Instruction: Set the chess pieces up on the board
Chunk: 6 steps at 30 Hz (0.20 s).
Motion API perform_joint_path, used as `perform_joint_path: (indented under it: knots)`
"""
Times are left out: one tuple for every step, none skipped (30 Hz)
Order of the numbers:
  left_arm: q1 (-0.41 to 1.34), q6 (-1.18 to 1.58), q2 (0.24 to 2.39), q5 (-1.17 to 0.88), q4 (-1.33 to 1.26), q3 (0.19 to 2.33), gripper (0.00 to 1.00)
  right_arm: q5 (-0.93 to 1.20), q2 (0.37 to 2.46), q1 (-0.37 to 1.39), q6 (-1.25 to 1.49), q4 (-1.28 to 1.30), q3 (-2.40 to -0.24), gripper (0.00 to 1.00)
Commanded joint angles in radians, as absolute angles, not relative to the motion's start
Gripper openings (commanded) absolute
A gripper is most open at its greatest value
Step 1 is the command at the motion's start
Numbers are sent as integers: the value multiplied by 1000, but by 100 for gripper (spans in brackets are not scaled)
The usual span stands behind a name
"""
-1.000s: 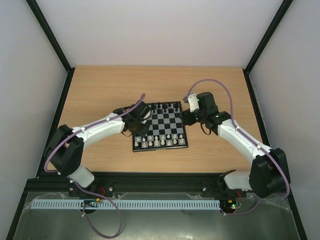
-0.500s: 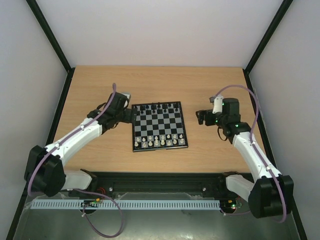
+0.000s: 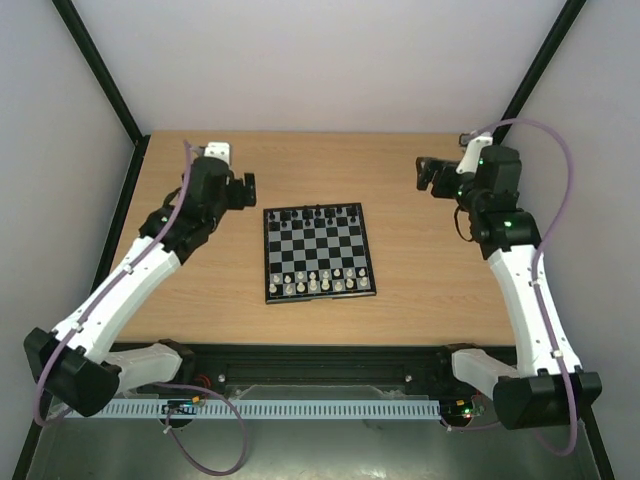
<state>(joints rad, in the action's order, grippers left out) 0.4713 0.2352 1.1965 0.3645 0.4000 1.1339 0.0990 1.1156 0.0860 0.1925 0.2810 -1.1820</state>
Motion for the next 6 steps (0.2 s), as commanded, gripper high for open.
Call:
perform_joint_path:
  knots:
    - [465, 227, 1131, 441, 418, 1230, 99, 111, 1046, 86, 244, 335, -1269, 99]
    - [465, 224, 1118, 444, 410, 1225, 99, 126, 1026, 86, 244, 320, -1250, 99]
    - [465, 225, 1103, 446, 403, 1214, 99, 147, 1008, 86, 247, 301, -1225, 99]
    - [465, 232, 1085, 451, 396, 1198, 99, 161, 995, 86, 251, 291, -1202, 99]
    - [464, 247, 1072, 459, 388, 1175, 99, 169, 981, 86, 257, 281, -1170, 99]
    - [465, 270, 1058, 474, 380, 1151, 99, 174, 969, 86, 261, 267, -1145, 99]
